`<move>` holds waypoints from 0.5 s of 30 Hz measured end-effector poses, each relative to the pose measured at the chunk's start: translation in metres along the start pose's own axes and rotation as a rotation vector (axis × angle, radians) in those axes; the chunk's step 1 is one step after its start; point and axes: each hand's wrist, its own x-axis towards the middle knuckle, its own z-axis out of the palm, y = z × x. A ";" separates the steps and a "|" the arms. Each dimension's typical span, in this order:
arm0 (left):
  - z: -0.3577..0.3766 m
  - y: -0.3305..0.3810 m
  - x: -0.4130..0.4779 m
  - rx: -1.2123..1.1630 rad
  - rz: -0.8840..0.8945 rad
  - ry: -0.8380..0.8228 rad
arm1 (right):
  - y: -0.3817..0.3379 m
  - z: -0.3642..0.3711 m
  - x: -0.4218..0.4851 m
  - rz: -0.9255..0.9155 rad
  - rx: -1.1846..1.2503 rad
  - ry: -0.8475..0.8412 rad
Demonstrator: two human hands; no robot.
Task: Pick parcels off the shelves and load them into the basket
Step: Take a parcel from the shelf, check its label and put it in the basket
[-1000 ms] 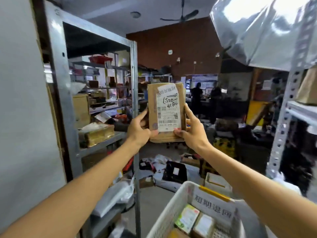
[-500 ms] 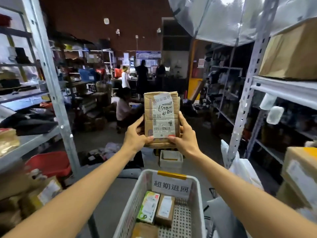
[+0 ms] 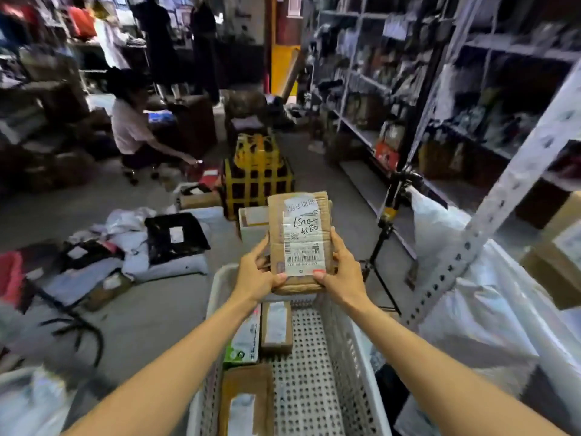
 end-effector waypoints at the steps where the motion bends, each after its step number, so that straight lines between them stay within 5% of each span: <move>1: 0.005 -0.026 0.003 -0.015 -0.063 -0.021 | 0.022 0.010 -0.005 0.029 0.005 -0.012; 9: 0.051 -0.226 0.012 -0.017 -0.414 -0.074 | 0.208 0.078 -0.049 0.400 0.084 -0.170; 15: 0.085 -0.311 0.037 0.015 -0.474 -0.105 | 0.294 0.109 -0.032 0.613 -0.065 -0.209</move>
